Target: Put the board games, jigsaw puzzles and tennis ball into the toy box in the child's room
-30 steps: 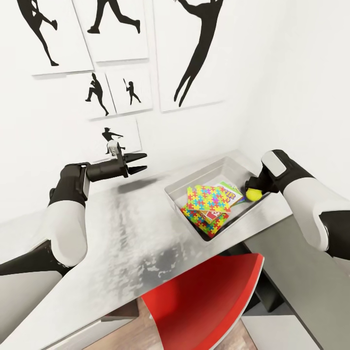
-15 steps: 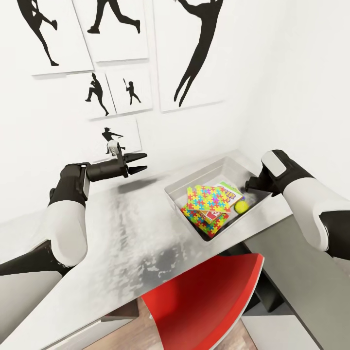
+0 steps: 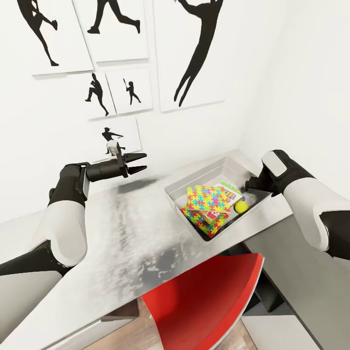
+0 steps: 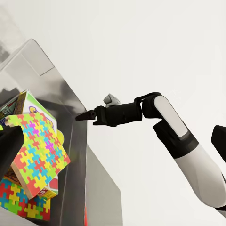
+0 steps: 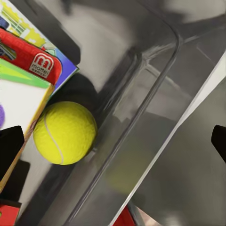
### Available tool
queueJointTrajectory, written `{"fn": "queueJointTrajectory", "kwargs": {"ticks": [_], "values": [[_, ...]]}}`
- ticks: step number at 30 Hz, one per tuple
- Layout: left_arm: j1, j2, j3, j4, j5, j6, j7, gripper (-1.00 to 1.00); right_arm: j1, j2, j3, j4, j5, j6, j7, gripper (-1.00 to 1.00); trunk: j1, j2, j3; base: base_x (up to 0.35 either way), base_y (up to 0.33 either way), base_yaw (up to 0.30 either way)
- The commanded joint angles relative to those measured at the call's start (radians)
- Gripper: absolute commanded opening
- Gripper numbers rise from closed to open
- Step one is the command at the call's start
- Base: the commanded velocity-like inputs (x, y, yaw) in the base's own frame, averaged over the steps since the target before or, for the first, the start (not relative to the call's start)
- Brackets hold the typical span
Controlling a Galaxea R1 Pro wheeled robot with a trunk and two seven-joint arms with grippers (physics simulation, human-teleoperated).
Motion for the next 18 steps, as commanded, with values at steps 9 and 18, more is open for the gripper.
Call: {"fn": "queueJointTrajectory", "kwargs": {"ticks": [9, 18], "values": [[-0.001, -0.002, 0.006, -0.001, -0.01, 0.01, -0.008, 1.0, 0.004, -0.001, 0.005, -0.06, -0.015, 0.004, -0.007, 1.0, 0.001, -0.002, 0.009, 0.0, 0.0, 0.0], [-0.001, 0.001, 0.006, -0.001, -0.009, 0.012, -0.008, 1.0, 0.005, -0.001, 0.003, -0.071, -0.018, 0.004, -0.006, 1.0, 0.001, -0.002, 0.024, -0.001, 0.0, 0.0]]}}
